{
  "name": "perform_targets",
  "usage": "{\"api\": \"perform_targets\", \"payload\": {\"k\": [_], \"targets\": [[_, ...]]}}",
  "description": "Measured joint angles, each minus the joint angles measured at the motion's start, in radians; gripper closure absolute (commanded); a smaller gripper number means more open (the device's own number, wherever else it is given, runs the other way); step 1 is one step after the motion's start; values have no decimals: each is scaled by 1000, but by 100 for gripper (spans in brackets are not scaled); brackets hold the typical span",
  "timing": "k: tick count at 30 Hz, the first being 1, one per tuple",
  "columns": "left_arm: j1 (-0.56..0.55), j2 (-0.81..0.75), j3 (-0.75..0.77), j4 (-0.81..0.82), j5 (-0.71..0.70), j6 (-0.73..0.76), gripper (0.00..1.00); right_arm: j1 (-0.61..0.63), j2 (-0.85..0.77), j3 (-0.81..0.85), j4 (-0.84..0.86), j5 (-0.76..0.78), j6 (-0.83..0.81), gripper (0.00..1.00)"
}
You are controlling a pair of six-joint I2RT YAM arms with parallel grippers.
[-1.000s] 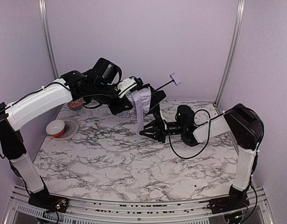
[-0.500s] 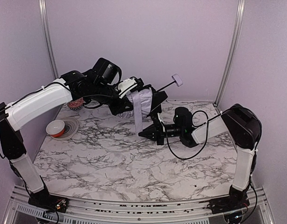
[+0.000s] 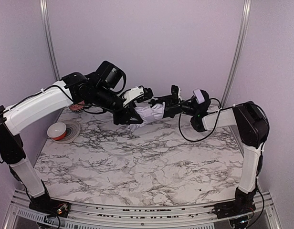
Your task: Put away the umbrella
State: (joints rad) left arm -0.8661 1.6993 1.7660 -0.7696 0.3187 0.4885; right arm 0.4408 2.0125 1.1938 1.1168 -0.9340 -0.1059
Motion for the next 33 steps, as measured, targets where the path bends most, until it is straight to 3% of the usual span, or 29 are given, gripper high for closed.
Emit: {"api": "perform_targets", "payload": {"k": [5,12,19,24,33], "targets": [[0,18,-10,6,38,82,100,1,0,110,-14,-72,-64,100],[15,172,7,6,148,173,100,4,-9,115,-42,-214,-135,100],[46,307,-23,-68,439,272,100,51,-176,-161,-100,-252,-328,100],[46,389,-34,-154,570,322,100,111,-252,-317,-201,-141,-507,100],[39,518,-28,-178,576,317,100,217,-261,-531,-144,174,-631,100]]}}
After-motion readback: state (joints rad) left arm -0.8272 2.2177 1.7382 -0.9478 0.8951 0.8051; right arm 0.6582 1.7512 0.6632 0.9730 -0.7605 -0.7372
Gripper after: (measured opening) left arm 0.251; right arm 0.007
